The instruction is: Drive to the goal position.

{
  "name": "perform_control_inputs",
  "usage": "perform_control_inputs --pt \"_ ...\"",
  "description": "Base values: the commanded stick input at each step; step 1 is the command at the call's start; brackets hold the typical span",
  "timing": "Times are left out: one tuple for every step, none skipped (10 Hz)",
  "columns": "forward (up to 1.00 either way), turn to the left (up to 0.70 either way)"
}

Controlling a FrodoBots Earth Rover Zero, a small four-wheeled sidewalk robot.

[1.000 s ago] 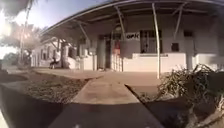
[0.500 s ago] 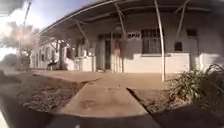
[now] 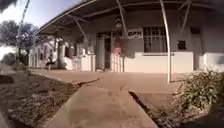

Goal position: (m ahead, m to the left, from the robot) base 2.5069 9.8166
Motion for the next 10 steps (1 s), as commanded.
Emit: perform_control_inputs --pt "0.70 0.00" --pt "0.70 0.00" --pt "0.70 0.00" --pt "0.70 0.00" --pt "0.70 0.00" --pt "0.70 0.00" --pt "0.70 0.00" --pt "0.70 0.00" --pt "0.70 0.00" --pt "0.70 0.00"
